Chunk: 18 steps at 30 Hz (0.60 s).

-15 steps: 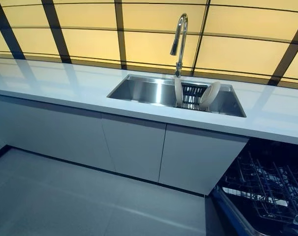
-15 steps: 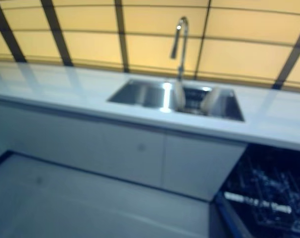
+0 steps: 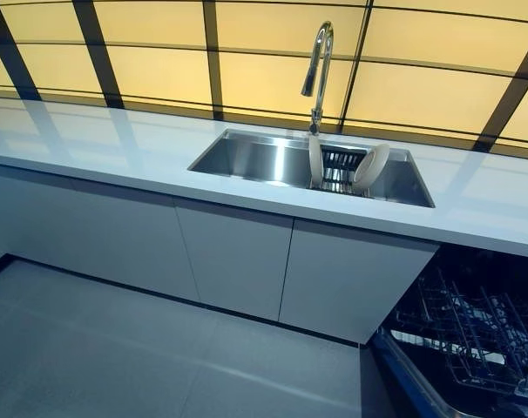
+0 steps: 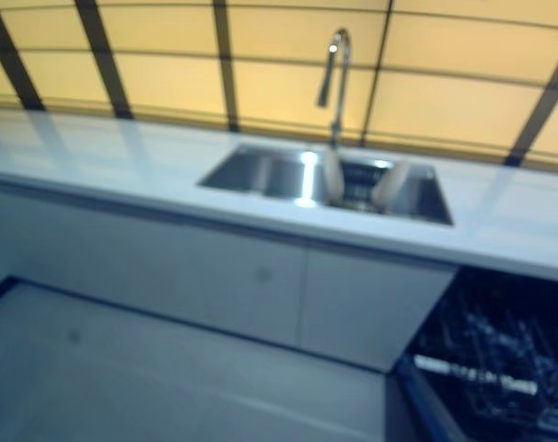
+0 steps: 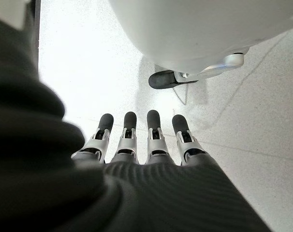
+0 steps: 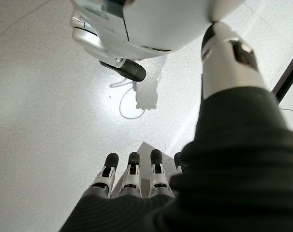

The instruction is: Take plates into dishwasher

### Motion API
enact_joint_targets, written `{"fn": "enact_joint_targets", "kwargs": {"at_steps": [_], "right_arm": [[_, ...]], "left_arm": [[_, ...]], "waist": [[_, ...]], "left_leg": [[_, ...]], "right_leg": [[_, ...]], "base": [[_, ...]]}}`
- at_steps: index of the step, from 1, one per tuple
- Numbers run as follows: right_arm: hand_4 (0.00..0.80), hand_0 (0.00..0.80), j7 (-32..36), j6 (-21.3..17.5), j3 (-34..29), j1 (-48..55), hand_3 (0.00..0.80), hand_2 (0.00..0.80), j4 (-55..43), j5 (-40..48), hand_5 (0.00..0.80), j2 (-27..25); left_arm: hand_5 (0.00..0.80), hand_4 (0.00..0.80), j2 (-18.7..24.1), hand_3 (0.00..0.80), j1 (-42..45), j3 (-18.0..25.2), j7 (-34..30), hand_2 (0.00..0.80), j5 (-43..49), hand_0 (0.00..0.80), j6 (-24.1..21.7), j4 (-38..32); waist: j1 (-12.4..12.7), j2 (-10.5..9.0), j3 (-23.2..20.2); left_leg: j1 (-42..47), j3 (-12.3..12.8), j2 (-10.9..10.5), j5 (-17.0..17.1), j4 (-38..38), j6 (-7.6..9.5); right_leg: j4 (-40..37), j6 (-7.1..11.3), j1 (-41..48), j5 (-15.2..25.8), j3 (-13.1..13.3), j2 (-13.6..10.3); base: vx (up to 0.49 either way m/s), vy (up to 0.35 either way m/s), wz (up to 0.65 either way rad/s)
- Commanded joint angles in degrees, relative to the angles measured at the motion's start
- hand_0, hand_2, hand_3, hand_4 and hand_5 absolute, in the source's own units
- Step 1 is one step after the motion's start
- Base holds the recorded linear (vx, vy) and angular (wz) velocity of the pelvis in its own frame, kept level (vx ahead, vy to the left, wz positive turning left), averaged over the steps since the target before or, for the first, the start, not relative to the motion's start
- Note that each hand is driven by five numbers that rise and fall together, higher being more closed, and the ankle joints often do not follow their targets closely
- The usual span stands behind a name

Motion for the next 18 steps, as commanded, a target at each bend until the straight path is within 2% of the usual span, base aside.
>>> {"fn": "enact_joint_targets", "kwargs": {"at_steps": [1,18], "right_arm": [[0.0,0.0,-0.1,0.6,0.6,-3.0,0.0,0.0,2.1,-0.7,0.0,0.2],[0.0,0.0,-1.0,1.4,1.1,-3.8,0.0,0.0,2.4,0.2,0.0,0.6]], "left_arm": [[0.0,0.0,-3.6,0.0,-2.9,0.1,-0.1,0.0,-1.2,0.0,0.3,2.0],[0.0,0.0,-3.5,0.0,-2.9,-0.1,-0.4,0.0,0.2,0.0,0.2,2.0]], "waist": [[-0.3,2.1,0.1],[-0.4,2.46,0.4]], "left_leg": [[5.3,6.1,-4.0,-7.1,0.3,5.03],[5.6,6.4,-3.7,-7.1,0.3,5.03]], "right_leg": [[2.3,2.63,-3.5,0.1,4.2,3.0],[3.3,2.3,-3.5,-0.7,3.8,3.1]], "base": [[0.0,0.0,0.0],[0.002,-0.015,0.0]]}}
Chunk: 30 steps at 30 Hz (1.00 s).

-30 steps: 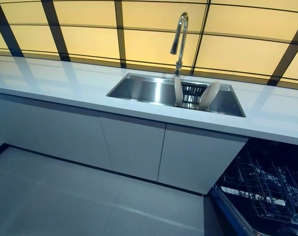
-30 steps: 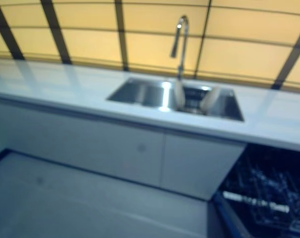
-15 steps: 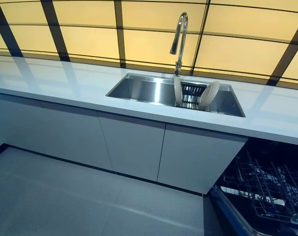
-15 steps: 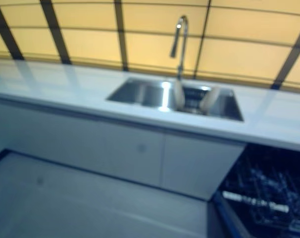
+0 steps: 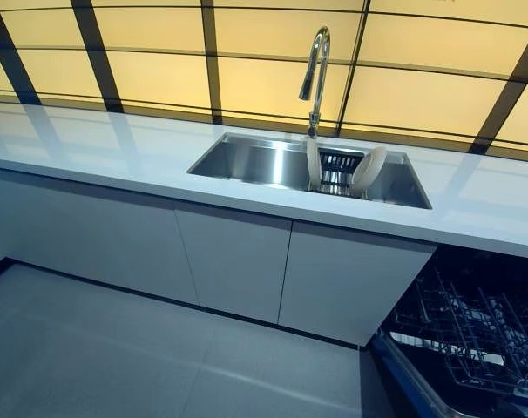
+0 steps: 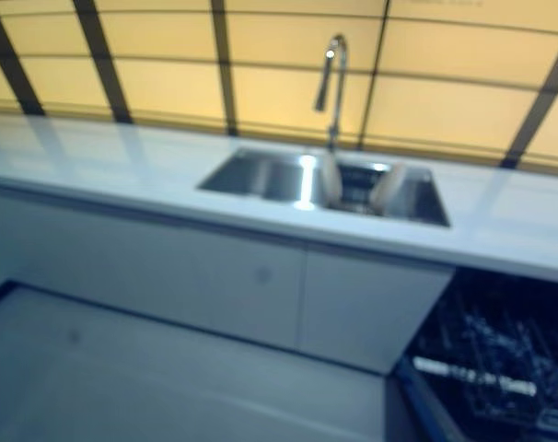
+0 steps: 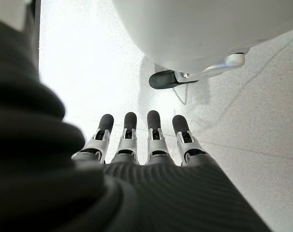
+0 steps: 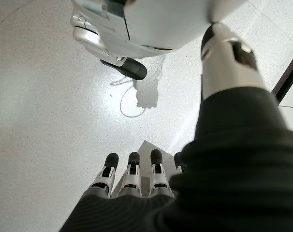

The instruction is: Take plates into dishwasher

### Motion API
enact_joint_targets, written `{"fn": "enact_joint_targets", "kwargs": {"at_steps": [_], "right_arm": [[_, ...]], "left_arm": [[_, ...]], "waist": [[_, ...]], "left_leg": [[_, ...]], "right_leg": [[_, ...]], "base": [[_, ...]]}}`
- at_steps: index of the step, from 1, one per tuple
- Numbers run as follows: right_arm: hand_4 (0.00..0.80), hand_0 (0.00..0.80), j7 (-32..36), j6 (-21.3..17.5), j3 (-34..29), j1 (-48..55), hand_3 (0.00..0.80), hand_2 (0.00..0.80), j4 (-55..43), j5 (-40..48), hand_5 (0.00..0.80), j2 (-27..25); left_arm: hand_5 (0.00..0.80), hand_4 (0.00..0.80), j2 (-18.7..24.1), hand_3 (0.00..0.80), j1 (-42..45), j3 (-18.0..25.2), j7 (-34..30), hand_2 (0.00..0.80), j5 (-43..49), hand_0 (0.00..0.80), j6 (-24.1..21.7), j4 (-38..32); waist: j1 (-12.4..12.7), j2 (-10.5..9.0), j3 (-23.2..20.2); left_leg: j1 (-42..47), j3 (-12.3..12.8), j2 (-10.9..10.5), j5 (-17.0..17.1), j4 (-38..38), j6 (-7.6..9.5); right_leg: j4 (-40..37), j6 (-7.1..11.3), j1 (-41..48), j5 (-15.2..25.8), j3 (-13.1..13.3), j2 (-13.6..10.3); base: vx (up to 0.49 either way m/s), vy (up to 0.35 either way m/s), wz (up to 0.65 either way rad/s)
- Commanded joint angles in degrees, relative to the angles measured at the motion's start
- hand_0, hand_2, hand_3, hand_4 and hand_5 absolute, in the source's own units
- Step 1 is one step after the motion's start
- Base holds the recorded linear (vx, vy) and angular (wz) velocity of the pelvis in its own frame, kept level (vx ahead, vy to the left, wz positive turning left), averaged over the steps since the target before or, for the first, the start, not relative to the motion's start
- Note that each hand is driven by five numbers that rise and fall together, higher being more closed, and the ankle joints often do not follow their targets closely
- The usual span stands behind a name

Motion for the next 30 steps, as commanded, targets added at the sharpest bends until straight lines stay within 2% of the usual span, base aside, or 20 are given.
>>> {"fn": "enact_joint_targets", "kwargs": {"at_steps": [1,7,11,13,16,17,18,19,21,22,23,25,26,27,30], "right_arm": [[0.0,0.0,-0.5,0.4,1.0,-3.7,0.0,0.0,2.5,0.1,0.0,0.2],[0.0,0.0,-0.5,0.7,0.9,-3.5,0.0,0.0,2.7,0.4,0.0,0.3],[0.0,0.0,-1.1,1.0,1.1,-4.4,0.0,0.0,2.6,0.8,0.0,0.3],[0.0,0.0,-1.2,1.2,1.3,-4.8,0.0,0.0,2.3,1.4,0.0,0.2],[0.0,0.0,-1.5,1.6,1.6,-5.5,0.0,0.0,1.9,2.7,0.0,-0.4],[0.0,0.0,-1.5,1.7,1.9,-5.7,0.0,0.0,1.8,3.0,0.0,-0.7],[0.0,0.0,-1.3,2.0,1.9,-5.8,0.0,0.0,1.7,2.7,0.0,-0.9],[0.0,0.0,-1.2,2.2,1.8,-5.8,0.0,0.0,1.7,2.1,0.0,-1.3],[0.0,0.0,-1.6,1.6,0.9,-5.6,0.0,0.0,2.6,2.3,0.0,-1.6],[0.0,0.0,-1.4,0.6,0.3,-5.4,0.0,0.0,3.2,2.2,0.0,-1.9],[0.0,0.0,-1.0,0.1,-0.2,-5.3,0.0,0.0,3.6,1.7,0.0,-2.1],[0.0,0.0,-0.9,-1.1,0.0,-5.1,0.0,0.0,4.2,1.7,0.0,-2.6],[0.0,0.0,-0.8,-1.6,-0.1,-5.2,0.0,0.0,4.5,1.2,0.0,-2.9],[0.0,0.0,-0.6,-1.9,-0.4,-5.2,0.0,0.0,4.6,1.0,0.0,-3.3],[0.0,0.0,-0.2,-1.7,-0.7,-5.5,0.0,0.0,4.7,-0.3,0.0,-3.6]], "left_arm": [[0.0,0.0,-3.4,0.0,-2.9,0.0,-0.6,0.0,0.2,0.0,-0.5,2.0],[0.0,0.0,-3.3,0.0,-2.7,0.3,-0.4,0.0,0.3,0.0,-0.3,2.2],[0.0,0.0,-3.2,0.0,-3.2,0.7,0.8,0.0,-0.6,0.0,0.4,2.1],[0.0,0.0,-3.1,0.0,-3.4,1.5,2.0,0.0,-1.9,0.0,1.0,2.0],[0.0,0.0,-2.7,0.0,-3.4,4.3,3.9,0.0,-4.5,0.0,1.7,2.2],[0.0,0.0,-2.6,0.0,-3.1,5.0,3.8,0.0,-4.2,0.0,1.3,2.6],[0.0,0.0,-2.6,0.0,-2.8,5.5,3.6,0.0,-4.0,0.0,1.2,2.7],[0.0,0.0,-2.6,0.0,-2.3,5.9,3.3,0.0,-3.9,0.0,1.2,2.7],[0.0,0.0,-2.6,0.0,-1.4,6.3,3.1,0.0,-3.6,0.0,1.0,2.8],[0.0,0.0,-2.5,0.0,-0.8,6.3,2.9,0.0,-3.1,0.0,1.2,2.9],[0.0,0.0,-2.5,0.0,-0.4,5.8,2.9,0.0,-3.2,0.0,1.2,3.0],[0.0,0.0,-3.0,0.0,0.7,5.1,3.5,0.0,-4.6,0.0,0.7,3.2],[0.0,0.0,-3.3,0.0,1.1,5.1,3.6,0.0,-5.4,0.0,0.5,3.3],[0.0,0.0,-3.7,0.0,1.4,5.2,3.6,0.0,-5.9,0.0,0.3,3.7],[0.0,0.0,-3.9,0.0,1.5,6.1,3.0,0.0,-6.6,0.0,0.4,4.4]], "waist": [[-0.3,2.28,1.0],[-0.2,2.18,0.9],[-0.3,2.13,1.6],[-0.1,1.54,2.2],[0.7,-0.57,4.3],[1.1,-0.8,5.4],[1.4,-0.71,6.0],[1.7,-0.28,6.9],[1.8,0.59,7.8],[1.6,1.15,8.3],[1.4,1.83,8.6],[1.7,3.27,8.8],[1.8,3.67,8.8],[1.8,4.07,8.7],[1.7,4.71,8.3]], "left_leg": [[5.4,6.3,-3.7,-7.1,0.3,4.95],[5.3,6.5,-3.3,-7.1,0.3,4.57],[5.0,6.2,-2.7,-7.0,1.3,4.9],[3.6,6.0,-2.5,-8.4,5.4,4.99],[-4.0,6.9,-1.3,-12.4,22.5,4.9],[-8.6,6.3,-0.7,-12.3,31.3,4.99],[-12.0,6.0,-0.6,-10.5,35.4,4.87],[-14.4,5.6,-1.4,-8.2,35.8,4.52],[-15.6,5.9,-2.5,-2.9,28.7,2.27],[-14.9,6.3,-2.9,0.6,21.2,0.92],[-14.6,5.2,-3.5,3.8,14.1,-0.13],[-14.5,0.3,-4.6,8.3,0.7,-2.02],[-16.1,-1.9,-5.1,7.5,0.3,-2.18],[-16.4,-2.7,-5.3,7.5,0.3,-2.05],[-14.5,-2.4,-5.0,4.9,0.3,-0.97]], "right_leg": [[3.2,2.31,-3.5,-0.8,3.7,3.1],[3.3,2.22,-3.3,-1.2,3.1,3.2],[7.9,1.27,-5.0,-3.6,3.0,3.3],[9.4,0.75,-5.5,-4.3,2.9,3.0],[10.8,-1.2,-5.8,-4.4,3.0,1.9],[11.1,-2.05,-5.8,-4.2,3.2,2.3],[11.6,-2.63,-5.9,-4.0,3.2,2.7],[11.8,-2.75,-5.7,-3.7,3.8,3.4],[11.8,-2.17,-4.9,-3.4,4.4,4.4],[11.5,-1.77,-4.1,-3.4,4.8,5.1],[11.4,-1.55,-3.7,-3.6,5.2,5.8],[11.6,-1.13,-3.0,-4.0,6.9,7.4],[11.6,-1.14,-2.8,-4.2,7.6,7.7],[12.0,-1.32,-2.4,-5.0,8.5,7.9],[14.8,-0.73,-2.4,-7.1,10.3,6.8]], "base": [[0.012,-0.036,0.0],[0.01,-0.048,0.0],[-0.003,-0.089,0.0],[-0.022,-0.139,0.0],[-0.029,-0.177,0.18],[-0.035,-0.162,0.73],[-0.01,-0.122,0.75],[0.038,-0.052,0.49],[0.136,0.0,0.0],[0.219,0.025,-0.05],[0.261,0.039,0.1],[0.288,0.05,0.25],[0.319,0.064,0.13],[0.259,0.063,-0.04],[0.368,0.101,-0.54]]}}
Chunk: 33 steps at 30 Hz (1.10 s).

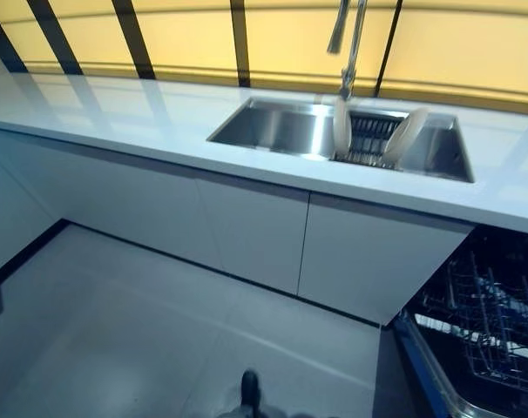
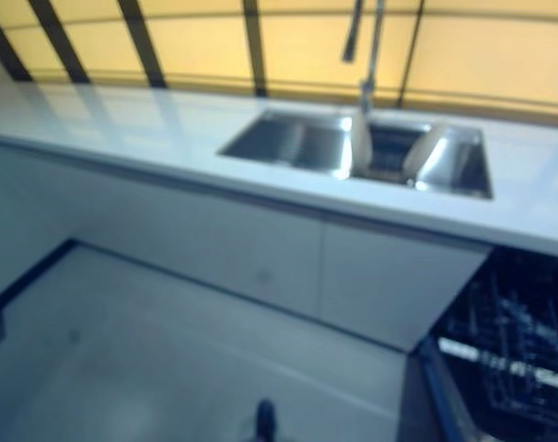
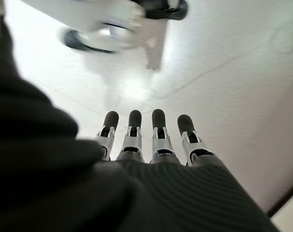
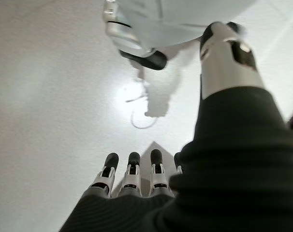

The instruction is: Take plates into dishwasher

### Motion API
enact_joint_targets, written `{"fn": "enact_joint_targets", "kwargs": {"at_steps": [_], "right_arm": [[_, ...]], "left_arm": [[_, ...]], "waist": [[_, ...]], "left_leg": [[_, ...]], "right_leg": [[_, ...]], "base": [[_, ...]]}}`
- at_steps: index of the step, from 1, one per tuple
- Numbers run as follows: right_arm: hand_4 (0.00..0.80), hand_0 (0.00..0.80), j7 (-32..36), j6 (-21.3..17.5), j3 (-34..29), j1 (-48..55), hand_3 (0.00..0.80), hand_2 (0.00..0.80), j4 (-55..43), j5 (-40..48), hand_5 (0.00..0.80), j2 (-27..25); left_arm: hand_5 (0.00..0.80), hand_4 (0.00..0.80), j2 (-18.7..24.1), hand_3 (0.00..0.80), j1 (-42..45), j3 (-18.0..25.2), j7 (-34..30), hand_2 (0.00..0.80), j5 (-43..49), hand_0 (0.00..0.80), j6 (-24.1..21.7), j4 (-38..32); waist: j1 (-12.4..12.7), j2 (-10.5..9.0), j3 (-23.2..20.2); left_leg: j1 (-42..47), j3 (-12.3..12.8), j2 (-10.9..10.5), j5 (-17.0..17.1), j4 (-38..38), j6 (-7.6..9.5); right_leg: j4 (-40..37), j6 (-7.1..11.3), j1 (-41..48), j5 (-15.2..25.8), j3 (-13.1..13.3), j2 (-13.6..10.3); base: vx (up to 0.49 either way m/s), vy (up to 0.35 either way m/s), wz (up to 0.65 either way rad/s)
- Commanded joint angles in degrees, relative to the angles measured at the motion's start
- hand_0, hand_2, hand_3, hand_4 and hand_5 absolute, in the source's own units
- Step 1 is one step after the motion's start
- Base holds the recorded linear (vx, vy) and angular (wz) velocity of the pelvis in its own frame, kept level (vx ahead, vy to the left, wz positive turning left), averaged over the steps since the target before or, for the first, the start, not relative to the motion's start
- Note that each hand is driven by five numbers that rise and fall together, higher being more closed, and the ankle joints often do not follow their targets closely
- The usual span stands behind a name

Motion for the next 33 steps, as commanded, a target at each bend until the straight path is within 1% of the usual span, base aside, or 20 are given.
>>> {"fn": "enact_joint_targets", "kwargs": {"at_steps": [1,2,5,11,15,16,18,19,20,21,22,23,24,25,26,27,28,30,31,33], "right_arm": [[0.0,0.0,0.4,-0.8,-0.1,0.5,0.0,0.0,0.4,-0.9,0.0,-1.0],[0.0,0.0,0.6,-0.7,-0.4,0.7,0.0,0.0,0.4,-0.3,0.0,-0.8],[0.0,0.0,0.6,0.0,-1.2,1.3,0.0,0.0,-0.4,-1.6,0.0,0.3],[0.0,0.0,0.5,-0.6,-1.6,0.5,0.0,0.0,-1.2,2.1,0.0,0.3],[0.0,0.0,-0.8,0.6,-3.4,0.7,0.0,0.0,-1.3,3.2,0.0,0.1],[0.0,0.0,-1.3,0.8,-4.0,0.9,0.0,0.0,-1.3,3.1,0.0,0.0],[0.0,0.0,-1.8,0.9,-5.5,1.5,0.0,0.0,-1.3,2.1,0.0,-0.2],[0.0,0.0,-2.2,0.3,-5.9,2.1,0.0,0.0,-1.4,1.9,0.0,-0.5],[0.0,0.0,-2.2,0.0,-6.1,2.4,0.0,0.0,-1.5,2.0,0.0,-0.7],[0.0,0.0,-2.4,-0.5,-6.5,3.2,0.0,0.0,-2.1,3.3,0.0,-1.4],[0.0,0.0,-2.5,-0.7,-6.4,3.3,0.0,0.0,-2.1,4.2,0.0,-1.7],[0.0,0.0,-2.3,-0.9,-6.4,3.2,0.0,0.0,-1.9,4.6,0.0,-2.0],[0.0,0.0,-2.2,-1.0,-6.2,3.1,0.0,0.0,-1.8,5.1,0.0,-2.1],[0.0,0.0,-2.2,-1.0,-6.1,3.0,0.0,0.0,-1.4,5.0,0.0,-2.0],[0.0,0.0,-2.1,-1.2,-6.1,3.0,0.0,0.0,-1.2,4.9,0.0,-1.9],[0.0,0.0,-2.2,-1.6,-6.2,3.1,0.0,0.0,-0.9,5.1,0.0,-2.0],[0.0,0.0,-2.4,-1.9,-6.3,3.1,0.0,0.0,-0.7,4.9,0.0,-2.0],[0.0,0.0,-1.8,-1.4,-6.4,2.3,0.0,0.0,-0.3,5.5,0.0,-2.2],[0.0,0.0,-1.9,-0.6,-6.7,1.6,0.0,0.0,0.3,5.1,0.0,-2.0],[0.0,0.0,-2.3,-0.4,-6.7,1.3,0.0,0.0,0.8,5.7,0.0,-1.6]], "left_arm": [[0.0,0.0,-0.5,0.0,-1.4,0.1,-0.3,0.0,-1.9,0.0,-1.4,1.5],[0.0,0.0,-0.1,0.0,-1.4,0.2,-0.3,0.0,-2.0,0.0,-1.8,1.7],[0.0,0.0,1.2,0.0,-2.1,0.4,0.4,0.0,1.4,0.0,-1.3,0.8],[0.0,0.0,2.7,0.0,-3.5,-1.1,-0.5,0.0,6.2,0.0,-0.1,0.3],[0.0,0.0,3.0,0.0,-3.4,-0.7,-0.5,0.0,6.9,0.0,1.0,0.4],[0.0,0.0,3.2,0.0,-3.6,-0.6,-0.8,0.0,6.8,0.0,1.1,0.6],[0.0,0.0,3.7,0.0,-3.9,-1.0,-1.0,0.0,6.8,0.0,1.3,0.3],[0.0,0.0,4.0,0.0,-4.2,-1.9,-1.3,0.0,6.6,0.0,1.2,0.0],[0.0,0.0,4.2,0.0,-4.3,-2.1,-1.6,0.0,6.8,0.0,1.3,-0.2],[0.0,0.0,4.7,0.0,-4.8,-3.0,-2.1,0.0,7.9,0.0,1.9,-0.8],[0.0,0.0,5.0,0.0,-5.4,-3.3,-1.8,0.0,7.8,0.0,2.0,-1.1],[0.0,0.0,5.1,0.0,-5.5,-3.2,-1.6,0.0,7.6,0.0,2.2,-1.4],[0.0,0.0,5.4,0.0,-5.9,-3.3,-1.6,0.0,7.3,0.0,2.4,-1.6],[0.0,0.0,5.6,0.0,-6.2,-3.2,-1.9,0.0,7.8,0.0,2.6,-1.5],[0.0,0.0,5.7,0.0,-6.4,-3.0,-1.9,0.0,8.2,0.0,2.7,-1.5],[0.0,0.0,5.7,0.0,-6.7,-2.7,-1.7,0.0,8.7,0.0,2.8,-1.3],[0.0,0.0,5.6,0.0,-6.7,-2.6,-1.4,0.0,8.6,0.0,2.8,-1.3],[0.0,0.0,5.5,0.0,-6.2,-2.0,-1.1,0.0,8.2,0.0,2.8,-1.4],[0.0,0.0,5.0,0.0,-5.5,-1.4,-0.8,0.0,8.7,0.0,2.3,-0.8],[0.0,0.0,4.4,0.0,-4.1,-0.5,-0.2,0.0,9.3,0.0,1.9,-0.4]], "waist": [[-0.5,-0.09,-2.6],[-0.4,-0.32,-2.8],[-0.3,-1.57,-4.6],[0.1,-2.3,-6.4],[-0.5,-2.38,-7.8],[-0.8,-2.55,-8.2],[-1.2,-2.89,-8.7],[-2.3,-2.79,-8.5],[-2.7,-2.64,-8.3],[-4.0,-1.54,-7.4],[-4.2,-0.7,-6.7],[-4.4,0.29,-6.0],[-4.4,0.67,-5.6],[-4.4,0.87,-4.9],[-4.2,0.68,-4.8],[-4.1,-0.27,-4.6],[-4.2,-0.83,-4.4],[-3.9,-1.4,-4.0],[-3.5,-1.65,-4.4],[-3.3,-1.54,-5.0]], "left_leg": [[1.4,1.3,-1.4,5.1,0.2,2.47],[1.5,1.1,-1.5,4.5,2.2,2.81],[2.7,4.4,-1.0,0.7,7.4,4.62],[1.6,6.9,0.5,-2.5,12.1,5.19],[1.1,9.0,0.8,-6.0,17.4,6.44],[1.5,9.3,0.2,-7.1,17.8,7.53],[4.6,8.8,-1.9,-7.9,15.3,9.8],[6.3,8.6,-3.0,-9.0,14.0,11.32],[7.1,8.7,-3.3,-9.0,13.5,11.53],[10.4,8.9,-3.6,-8.8,11.5,11.4],[12.1,9.4,-3.4,-8.1,10.3,11.3],[13.9,9.5,-2.5,-7.3,8.5,10.59],[14.8,9.6,-2.1,-6.8,7.7,10.12],[16.0,9.0,-1.8,-6.6,7.3,9.79],[16.2,9.2,-1.8,-6.8,7.4,9.73],[15.9,9.8,-2.3,-7.5,8.7,9.88],[16.0,9.4,-2.7,-9.0,9.8,10.07],[16.7,9.1,-2.6,-11.1,11.5,10.45],[17.3,8.9,-2.3,-11.7,11.9,10.36],[18.5,9.5,-1.5,-11.7,11.9,9.56]], "right_leg": [[9.5,5.5,-0.3,-5.0,1.3,-1.3],[9.8,5.76,0.6,-5.6,1.2,-2.2],[9.4,7.21,2.7,-6.2,-1.0,-5.7],[6.7,8.41,4.1,-4.4,-3.4,-8.9],[8.7,9.55,5.1,-4.3,-3.5,-10.9],[12.3,10.43,4.8,-2.7,-4.2,-12.0],[25.6,12.01,-0.5,9.2,-4.8,-16.5],[38.0,12.71,-7.4,14.7,-1.7,-17.6],[41.3,12.66,-10.3,15.8,-0.9,-17.0],[44.9,11.39,-16.1,16.9,-1.0,-16.5],[42.5,10.81,-19.7,15.3,-2.8,-16.6],[37.1,10.23,-19.8,13.2,-4.3,-15.2],[30.4,9.91,-19.3,10.7,-5.4,-13.8],[20.2,10.4,-18.0,10.5,-6.4,-12.2],[14.3,11.14,-17.6,12.4,-6.3,-11.8],[2.8,12.43,-17.9,16.5,-4.3,-10.7],[-1.0,12.95,-18.5,17.3,-1.8,-9.7],[-1.5,12.65,-17.9,15.9,-1.4,-9.4],[-2.1,12.51,-15.8,14.5,-2.5,-9.5],[0.4,12.4,-14.7,13.4,-2.7,-9.0]], "base": [[0.454,0.082,-0.69],[0.576,0.062,-0.51],[0.486,0.02,-0.34],[0.317,0.019,-0.12],[0.376,0.111,-0.23],[0.4,0.168,-0.25],[0.35,0.235,-0.19],[0.188,0.22,-0.2],[0.216,0.253,-0.17],[0.184,0.191,0.1],[0.235,0.139,0.35],[0.202,-0.035,0.41],[0.261,-0.165,0.25],[0.253,-0.193,0.07],[0.223,-0.268,0.05],[0.161,-0.269,-0.1],[0.156,-0.284,-0.14],[0.193,-0.251,-0.01],[0.224,-0.241,0.17],[0.226,-0.228,0.18]]}}
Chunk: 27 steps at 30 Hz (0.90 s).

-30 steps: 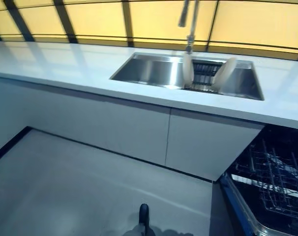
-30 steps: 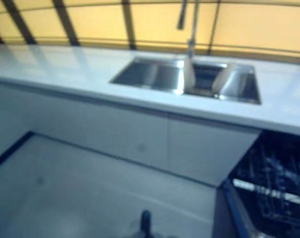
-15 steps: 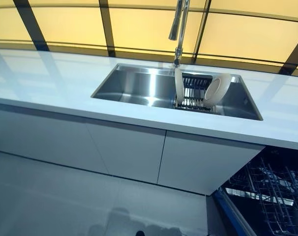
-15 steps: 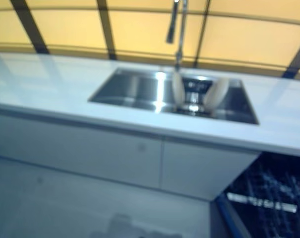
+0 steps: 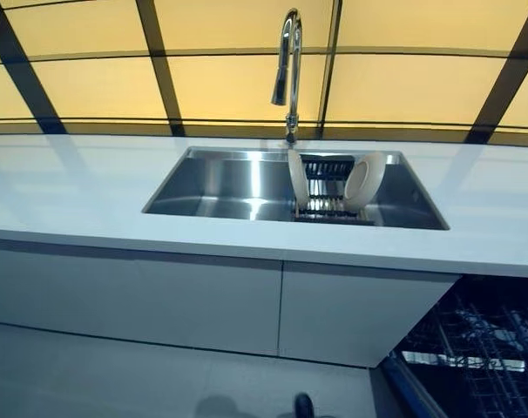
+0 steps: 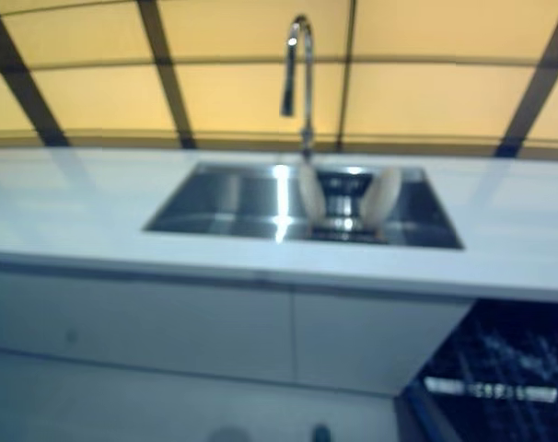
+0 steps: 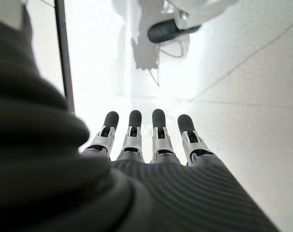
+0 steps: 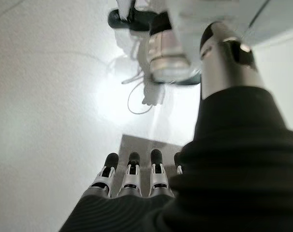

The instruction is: Take plates into dishwasher

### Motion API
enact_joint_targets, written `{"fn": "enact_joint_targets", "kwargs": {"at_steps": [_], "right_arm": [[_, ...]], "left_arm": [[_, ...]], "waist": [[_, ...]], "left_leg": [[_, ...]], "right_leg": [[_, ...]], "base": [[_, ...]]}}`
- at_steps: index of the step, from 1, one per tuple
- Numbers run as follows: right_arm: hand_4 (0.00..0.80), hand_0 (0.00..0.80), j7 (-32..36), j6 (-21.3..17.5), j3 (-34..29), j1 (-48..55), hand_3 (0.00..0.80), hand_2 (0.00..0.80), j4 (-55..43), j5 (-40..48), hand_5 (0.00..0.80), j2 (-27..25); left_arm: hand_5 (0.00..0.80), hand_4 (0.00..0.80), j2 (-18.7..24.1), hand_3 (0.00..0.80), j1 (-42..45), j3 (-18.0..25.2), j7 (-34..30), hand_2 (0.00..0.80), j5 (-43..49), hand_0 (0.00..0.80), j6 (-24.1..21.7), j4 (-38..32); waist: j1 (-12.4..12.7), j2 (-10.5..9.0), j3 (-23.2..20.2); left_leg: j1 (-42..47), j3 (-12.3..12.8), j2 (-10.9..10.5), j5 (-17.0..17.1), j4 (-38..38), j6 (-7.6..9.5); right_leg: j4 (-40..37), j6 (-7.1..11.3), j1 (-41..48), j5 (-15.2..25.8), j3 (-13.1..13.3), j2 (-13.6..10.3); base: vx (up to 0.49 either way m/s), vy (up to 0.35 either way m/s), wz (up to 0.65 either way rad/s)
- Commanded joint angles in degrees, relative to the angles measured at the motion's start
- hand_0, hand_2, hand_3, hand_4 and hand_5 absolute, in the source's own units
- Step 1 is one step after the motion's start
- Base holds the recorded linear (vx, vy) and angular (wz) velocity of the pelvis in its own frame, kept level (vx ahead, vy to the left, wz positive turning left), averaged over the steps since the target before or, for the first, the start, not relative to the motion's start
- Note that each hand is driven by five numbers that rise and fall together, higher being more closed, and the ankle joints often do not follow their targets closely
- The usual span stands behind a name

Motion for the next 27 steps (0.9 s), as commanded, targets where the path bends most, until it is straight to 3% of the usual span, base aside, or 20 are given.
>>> {"fn": "enact_joint_targets", "kwargs": {"at_steps": [1,8,13,17,19,20,22,23,24,25,26,27], "right_arm": [[0.0,0.0,-1.0,-0.4,-0.3,-4.4,0.0,0.0,2.3,2.1,0.0,-2.4],[0.0,0.0,-2.6,-0.1,0.2,-5.9,0.0,0.0,1.8,0.6,0.0,-2.6],[0.0,0.0,-2.3,-1.1,0.9,-7.3,0.0,0.0,1.3,1.0,0.0,-2.5],[0.0,0.0,-0.3,-2.8,2.8,-8.2,0.0,0.0,0.2,0.2,0.0,-2.8],[0.0,0.0,1.1,-3.5,4.0,-8.4,0.0,0.0,-1.5,0.5,0.0,-3.6],[0.0,0.0,2.4,-4.0,5.1,-8.8,0.0,0.0,-3.1,-0.4,0.0,-4.2],[0.0,0.0,7.0,-3.7,6.8,-9.6,0.0,0.0,-7.2,-0.9,0.0,-5.6],[0.0,0.0,9.7,-2.8,7.9,-9.7,0.0,0.0,-9.9,-1.5,0.0,-6.5],[0.0,0.0,12.2,-3.2,8.4,-9.6,0.0,0.0,-11.4,-2.7,0.0,-7.5],[0.0,0.0,15.1,-4.0,8.5,-9.7,0.0,0.0,-12.0,-4.4,0.0,-8.7],[0.0,0.0,17.7,-5.0,8.4,-10.0,0.0,0.0,-12.5,-6.1,0.0,-10.3],[0.0,0.0,19.6,-5.9,8.6,-10.1,0.0,0.0,-12.8,-6.6,0.0,-11.1]], "left_arm": [[0.0,0.0,0.1,0.0,1.0,2.0,1.1,0.0,2.4,0.0,-0.4,1.0],[0.0,0.0,0.1,0.0,2.1,3.1,-0.2,0.0,4.1,0.0,-0.2,2.1],[0.0,0.0,0.7,0.0,2.1,2.0,-0.1,0.0,5.7,0.0,-0.2,1.7],[0.0,0.0,1.4,0.0,0.9,1.4,0.1,0.0,5.1,0.0,0.8,1.5],[0.0,0.0,1.5,0.0,0.3,1.0,-0.3,0.0,4.9,0.0,1.6,1.0],[0.0,0.0,1.3,0.0,0.2,0.6,-0.4,0.0,4.6,0.0,1.8,0.8],[0.0,0.0,1.1,0.0,0.7,1.0,-0.3,0.0,4.4,0.0,1.5,0.1],[0.0,0.0,1.2,0.0,0.9,1.6,-0.5,0.0,4.7,0.0,2.0,-0.8],[0.0,0.0,1.2,0.0,1.1,1.9,-0.4,0.0,4.4,0.0,2.1,-1.3],[0.0,0.0,1.6,0.0,1.1,2.2,-0.5,0.0,4.3,0.0,2.2,-1.7],[0.0,0.0,2.3,0.0,0.7,2.3,-1.0,0.0,4.5,0.0,2.4,-2.1],[0.0,0.0,2.6,0.0,0.4,2.2,-1.3,0.0,5.4,0.0,2.4,-2.2]], "waist": [[0.5,1.97,0.4],[0.9,2.03,-1.2],[1.7,2.54,-1.1],[1.4,2.57,-1.8],[1.1,1.71,-2.4],[1.4,1.02,-2.5],[2.2,-0.21,-1.7],[2.6,-0.57,-0.9],[2.9,-0.89,-0.4],[3.2,-1.24,0.0],[3.3,-1.52,0.3],[3.7,-2.07,0.8]], "left_leg": [[-1.9,5.1,0.7,-5.5,8.2,1.4],[2.6,5.5,2.3,-3.9,0.7,0.7],[4.4,8.0,3.7,-3.1,-2.2,-0.06],[4.5,7.5,4.9,-3.4,-1.4,-0.57],[3.0,7.5,6.4,-4.0,6.6,-1.61],[-0.3,7.3,7.6,-1.5,15.3,-2.2],[-8.7,7.0,8.4,1.7,29.6,-1.7],[-12.7,6.1,7.1,1.0,32.1,-1.17],[-13.4,5.8,5.5,-0.1,29.0,-0.99],[-12.8,6.1,4.2,-0.6,23.4,-1.19],[-12.1,5.8,2.8,1.1,12.5,-2.19],[-14.8,4.5,2.6,1.2,12.9,-1.96]], "right_leg": [[-3.6,0.36,4.5,6.3,-0.6,1.1],[-7.0,-0.53,9.0,4.7,-0.6,2.3],[-3.7,-0.39,8.6,1.8,-5.1,1.7],[0.0,-1.92,7.4,-1.2,-5.5,2.0],[0.2,-3.47,7.9,-1.8,-4.6,1.9],[-0.7,-4.73,8.9,-1.8,-4.4,2.1],[-2.1,-6.6,11.4,-1.7,-4.0,2.9],[-2.5,-6.87,12.8,-1.8,-3.3,3.4],[-2.9,-6.42,13.6,-1.6,-2.6,3.4],[-3.2,-5.56,14.3,-1.4,-2.2,3.2],[-4.3,-4.45,15.3,-0.7,-2.2,3.3],[-3.5,-4.53,15.0,-0.8,-2.0,3.1]], "base": [[0.179,-0.192,0.16],[0.206,-0.195,0.08],[0.148,-0.156,-0.17],[0.159,-0.166,-0.29],[0.199,-0.184,-0.02],[0.141,-0.189,0.05],[0.089,-0.167,0.1],[0.073,-0.057,0.03],[0.076,0.064,-0.08],[0.074,0.127,-0.21],[0.035,0.104,-0.28],[0.029,0.1,-0.2]]}}
